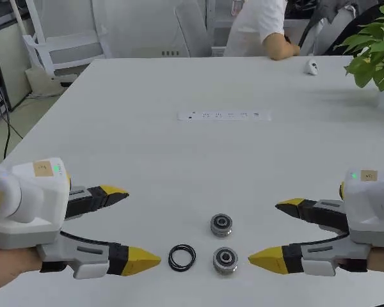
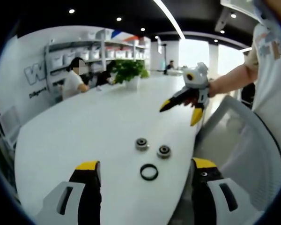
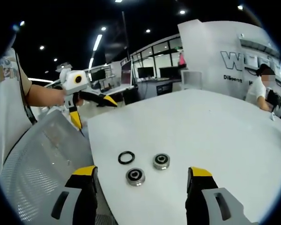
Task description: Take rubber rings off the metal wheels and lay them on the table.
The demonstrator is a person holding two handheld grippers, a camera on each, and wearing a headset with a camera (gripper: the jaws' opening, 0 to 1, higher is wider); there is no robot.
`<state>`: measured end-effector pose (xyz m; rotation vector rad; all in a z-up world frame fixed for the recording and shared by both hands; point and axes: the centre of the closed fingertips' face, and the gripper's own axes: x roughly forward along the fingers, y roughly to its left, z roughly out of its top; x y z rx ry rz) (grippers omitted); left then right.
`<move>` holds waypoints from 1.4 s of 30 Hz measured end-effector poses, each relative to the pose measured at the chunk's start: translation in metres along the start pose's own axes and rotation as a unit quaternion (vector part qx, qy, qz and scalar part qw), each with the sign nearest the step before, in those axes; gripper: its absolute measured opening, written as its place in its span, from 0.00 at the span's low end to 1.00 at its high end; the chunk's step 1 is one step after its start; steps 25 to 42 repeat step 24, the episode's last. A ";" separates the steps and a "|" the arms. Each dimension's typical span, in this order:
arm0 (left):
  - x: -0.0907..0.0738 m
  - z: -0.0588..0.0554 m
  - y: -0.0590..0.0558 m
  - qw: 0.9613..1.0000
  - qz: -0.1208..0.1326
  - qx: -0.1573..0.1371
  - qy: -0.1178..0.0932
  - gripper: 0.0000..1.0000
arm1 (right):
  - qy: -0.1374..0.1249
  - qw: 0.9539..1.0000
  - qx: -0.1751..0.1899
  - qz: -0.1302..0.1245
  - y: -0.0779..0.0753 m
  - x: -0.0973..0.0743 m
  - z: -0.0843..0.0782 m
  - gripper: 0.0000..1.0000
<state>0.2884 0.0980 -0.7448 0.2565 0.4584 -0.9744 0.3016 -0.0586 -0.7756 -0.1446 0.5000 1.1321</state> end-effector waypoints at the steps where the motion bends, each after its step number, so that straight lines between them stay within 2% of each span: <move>1: 0.000 0.000 0.000 1.000 0.000 -0.001 0.000 0.80 | 0.001 1.000 -0.002 -0.001 0.000 -0.002 -0.001 0.77; 11: -0.003 -0.010 -0.003 1.000 0.007 -0.005 0.005 0.80 | 0.002 1.000 0.003 -0.010 -0.002 -0.012 -0.009 0.78; 20: -0.004 -0.014 -0.004 1.000 0.011 -0.008 0.008 0.81 | 0.003 1.000 -0.002 -0.017 -0.004 -0.018 -0.012 0.79; 24: -0.004 -0.014 -0.004 1.000 0.010 -0.006 0.010 0.81 | 0.011 1.000 -0.009 -0.018 -0.004 -0.018 -0.016 0.79; 42: -0.004 -0.014 -0.004 1.000 0.010 -0.006 0.010 0.81 | 0.011 1.000 -0.009 -0.018 -0.004 -0.018 -0.016 0.79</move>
